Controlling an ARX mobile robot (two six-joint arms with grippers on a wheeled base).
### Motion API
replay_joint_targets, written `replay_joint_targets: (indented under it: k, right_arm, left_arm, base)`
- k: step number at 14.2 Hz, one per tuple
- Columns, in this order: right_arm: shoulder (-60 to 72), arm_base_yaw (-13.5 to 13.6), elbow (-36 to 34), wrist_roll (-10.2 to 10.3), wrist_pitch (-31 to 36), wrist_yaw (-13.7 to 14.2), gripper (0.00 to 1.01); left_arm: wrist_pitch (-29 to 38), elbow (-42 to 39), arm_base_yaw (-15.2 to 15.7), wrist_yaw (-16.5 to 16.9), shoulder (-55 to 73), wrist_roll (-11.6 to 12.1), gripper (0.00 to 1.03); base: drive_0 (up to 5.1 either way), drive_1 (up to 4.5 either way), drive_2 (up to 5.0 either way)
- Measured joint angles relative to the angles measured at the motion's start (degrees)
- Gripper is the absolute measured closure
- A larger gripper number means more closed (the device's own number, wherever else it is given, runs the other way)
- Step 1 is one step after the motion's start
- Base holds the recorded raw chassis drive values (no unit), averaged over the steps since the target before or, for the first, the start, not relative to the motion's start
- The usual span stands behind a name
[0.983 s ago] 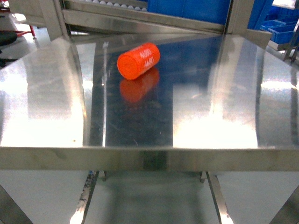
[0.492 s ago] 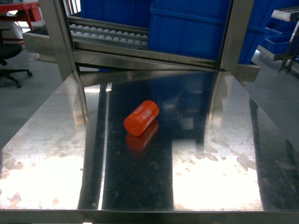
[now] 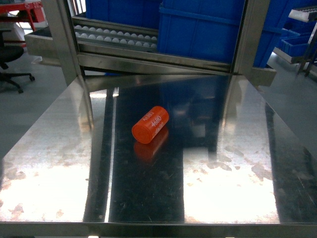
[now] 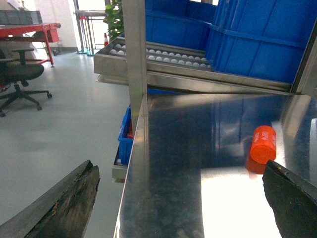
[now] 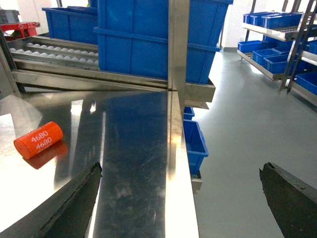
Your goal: Pick capacitor and pack into box
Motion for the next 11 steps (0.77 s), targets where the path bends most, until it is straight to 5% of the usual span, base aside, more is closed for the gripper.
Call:
replay_joint_targets:
  k: [11]
  right_arm:
    - [0.0,0.0,0.0,0.0,0.0,0.0,0.03]
  left_arm:
    - [0.0,0.0,0.0,0.0,0.0,0.0,0.05]
  base:
    - [0.0,0.00,0.0]
